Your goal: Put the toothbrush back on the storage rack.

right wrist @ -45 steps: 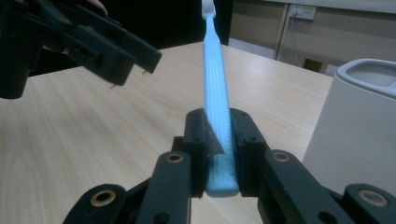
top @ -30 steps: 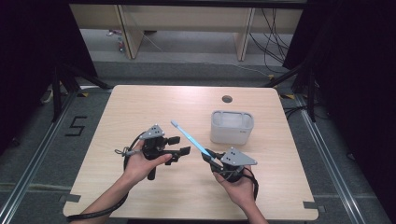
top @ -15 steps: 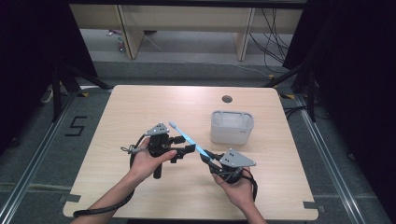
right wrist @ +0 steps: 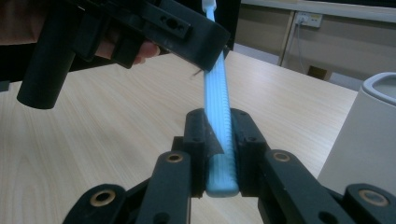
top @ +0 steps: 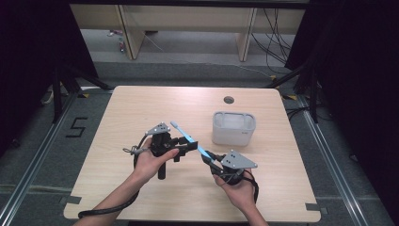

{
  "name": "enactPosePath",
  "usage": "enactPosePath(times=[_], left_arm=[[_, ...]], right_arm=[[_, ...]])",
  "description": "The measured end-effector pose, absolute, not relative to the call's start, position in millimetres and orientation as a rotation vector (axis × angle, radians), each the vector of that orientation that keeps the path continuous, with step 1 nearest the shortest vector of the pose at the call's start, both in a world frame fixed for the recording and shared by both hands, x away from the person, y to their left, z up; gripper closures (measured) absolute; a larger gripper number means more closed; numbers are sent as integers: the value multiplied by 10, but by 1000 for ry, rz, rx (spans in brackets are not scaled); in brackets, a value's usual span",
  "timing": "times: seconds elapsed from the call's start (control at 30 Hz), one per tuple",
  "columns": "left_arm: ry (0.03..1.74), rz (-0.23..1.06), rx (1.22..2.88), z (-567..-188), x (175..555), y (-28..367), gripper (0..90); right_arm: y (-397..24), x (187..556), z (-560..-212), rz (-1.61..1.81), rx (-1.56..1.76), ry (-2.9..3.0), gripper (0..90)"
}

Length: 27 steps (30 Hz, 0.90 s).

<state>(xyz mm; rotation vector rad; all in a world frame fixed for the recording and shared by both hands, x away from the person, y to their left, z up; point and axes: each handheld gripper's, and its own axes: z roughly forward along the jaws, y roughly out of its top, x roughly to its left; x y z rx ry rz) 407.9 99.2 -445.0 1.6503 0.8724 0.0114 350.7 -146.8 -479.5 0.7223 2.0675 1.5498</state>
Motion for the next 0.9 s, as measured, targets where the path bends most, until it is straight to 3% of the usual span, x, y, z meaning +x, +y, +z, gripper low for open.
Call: enactPosePath(times=[0.6, 0.9], left_arm=[[771, 9, 1624, -4294, 4018, 873, 792], [719, 90, 1681, -4251, 3983, 858, 829]], right_arm=[[-1345, 3515, -4813, 1510, 704, 2087, 770], [-1348, 3528, -4779, 1507, 737, 2075, 573]])
